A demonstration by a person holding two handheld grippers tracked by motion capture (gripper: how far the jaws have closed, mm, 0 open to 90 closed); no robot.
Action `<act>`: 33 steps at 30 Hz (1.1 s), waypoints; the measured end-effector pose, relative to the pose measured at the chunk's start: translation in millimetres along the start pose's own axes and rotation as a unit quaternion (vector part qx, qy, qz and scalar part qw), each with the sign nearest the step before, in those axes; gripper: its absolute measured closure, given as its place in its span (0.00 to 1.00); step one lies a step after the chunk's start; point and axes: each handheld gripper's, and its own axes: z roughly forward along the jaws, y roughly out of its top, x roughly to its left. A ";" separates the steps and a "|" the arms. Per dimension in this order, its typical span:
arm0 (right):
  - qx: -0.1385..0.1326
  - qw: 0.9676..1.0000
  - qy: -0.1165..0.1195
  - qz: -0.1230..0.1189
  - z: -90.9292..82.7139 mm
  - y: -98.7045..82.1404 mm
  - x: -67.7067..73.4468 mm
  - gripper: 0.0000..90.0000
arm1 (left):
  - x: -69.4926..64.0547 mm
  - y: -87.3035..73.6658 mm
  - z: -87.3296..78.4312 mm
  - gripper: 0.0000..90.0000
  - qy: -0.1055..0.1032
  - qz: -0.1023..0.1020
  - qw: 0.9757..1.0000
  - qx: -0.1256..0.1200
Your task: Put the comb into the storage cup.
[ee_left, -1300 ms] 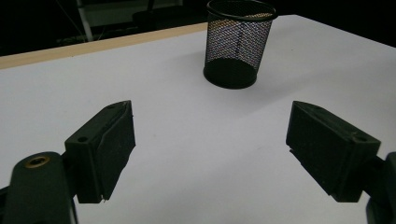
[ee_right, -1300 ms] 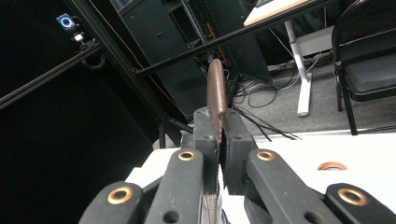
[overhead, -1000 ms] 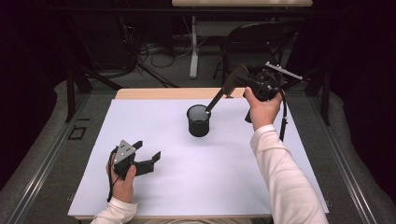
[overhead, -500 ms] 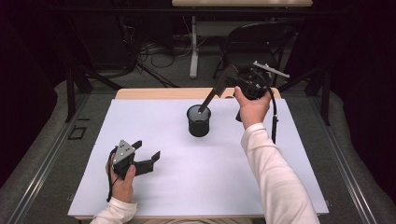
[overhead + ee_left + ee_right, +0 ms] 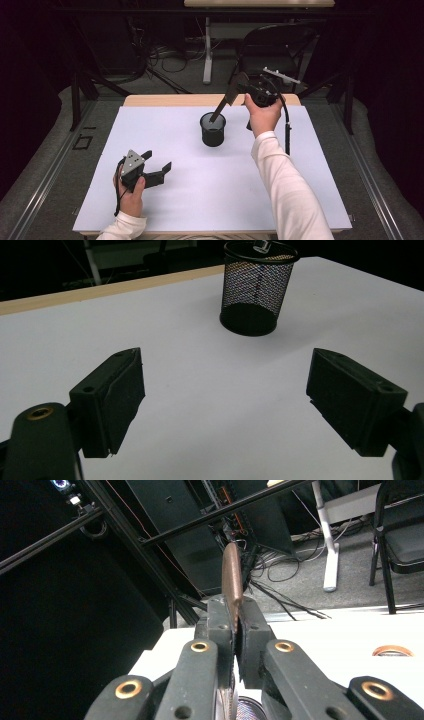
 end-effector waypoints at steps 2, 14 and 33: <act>0.001 1.000 -0.002 0.000 1.9 -1.1 0.0 0.97 | 0.1 0.0 0.1 0.17 0.000 0.000 1.000 0.000; 0.015 1.000 -0.009 0.003 14.7 -11.4 0.4 0.97 | 0.1 -0.1 0.3 0.17 -0.001 0.000 1.000 0.001; 0.036 0.999 -0.023 0.009 33.0 -29.0 -5.1 0.97 | 1.3 -0.3 0.2 0.17 0.000 -0.003 1.000 0.002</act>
